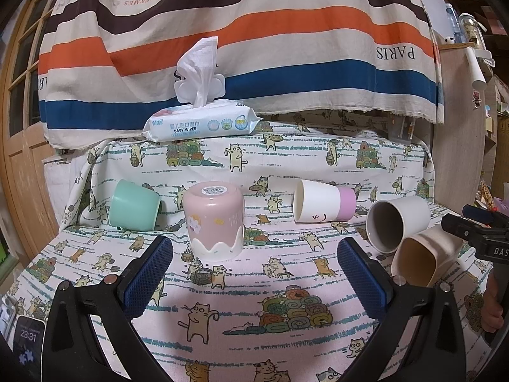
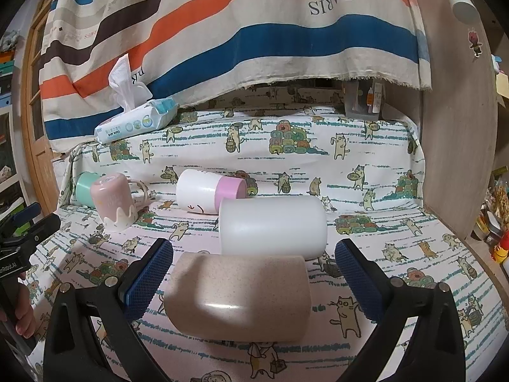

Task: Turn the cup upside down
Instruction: 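Close the right tool around the beige cup lying on its side, then lift the beige cup with the right tool and rotate it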

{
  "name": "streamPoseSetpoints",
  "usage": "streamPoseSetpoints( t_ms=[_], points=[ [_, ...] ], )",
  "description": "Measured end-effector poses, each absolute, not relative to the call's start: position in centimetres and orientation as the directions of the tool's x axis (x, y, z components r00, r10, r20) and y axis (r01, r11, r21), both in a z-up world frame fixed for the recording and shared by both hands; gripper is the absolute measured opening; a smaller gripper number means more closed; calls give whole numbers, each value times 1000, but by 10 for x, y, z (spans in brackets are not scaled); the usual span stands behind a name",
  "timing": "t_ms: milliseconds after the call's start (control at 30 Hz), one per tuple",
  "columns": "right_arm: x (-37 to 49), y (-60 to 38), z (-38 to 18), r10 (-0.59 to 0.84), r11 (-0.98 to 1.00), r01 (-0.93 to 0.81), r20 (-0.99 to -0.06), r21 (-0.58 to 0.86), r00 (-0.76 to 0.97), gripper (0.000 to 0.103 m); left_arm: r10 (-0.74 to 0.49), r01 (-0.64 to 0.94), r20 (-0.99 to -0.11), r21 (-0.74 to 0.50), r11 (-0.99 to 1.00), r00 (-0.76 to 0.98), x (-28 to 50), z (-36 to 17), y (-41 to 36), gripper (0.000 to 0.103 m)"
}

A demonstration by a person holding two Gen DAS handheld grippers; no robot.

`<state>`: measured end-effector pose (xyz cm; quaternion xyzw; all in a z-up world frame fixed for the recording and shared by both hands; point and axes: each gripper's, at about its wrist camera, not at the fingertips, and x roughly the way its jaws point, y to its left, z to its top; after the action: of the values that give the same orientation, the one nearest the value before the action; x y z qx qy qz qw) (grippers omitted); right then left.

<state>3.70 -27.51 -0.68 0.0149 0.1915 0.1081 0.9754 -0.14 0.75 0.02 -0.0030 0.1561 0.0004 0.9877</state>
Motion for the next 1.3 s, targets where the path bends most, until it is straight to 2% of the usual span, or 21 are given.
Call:
streamPoseSetpoints(
  t_ms=[467,1000,1300],
  points=[
    [44,-276,-11,247,969,-226,-420,101,873,103,-1,-2,-320,-11,1000,947,3,-6,3,103],
    [57,-289,-14,220,974,-166,-470,153,855,103,-1,-2,-321,-11,1000,947,3,-5,2,103],
    [66,-293,-25,266,962,-181,-561,203,784,103,0,-2,-315,-5,1000,949,1,-3,0,103]
  ],
)
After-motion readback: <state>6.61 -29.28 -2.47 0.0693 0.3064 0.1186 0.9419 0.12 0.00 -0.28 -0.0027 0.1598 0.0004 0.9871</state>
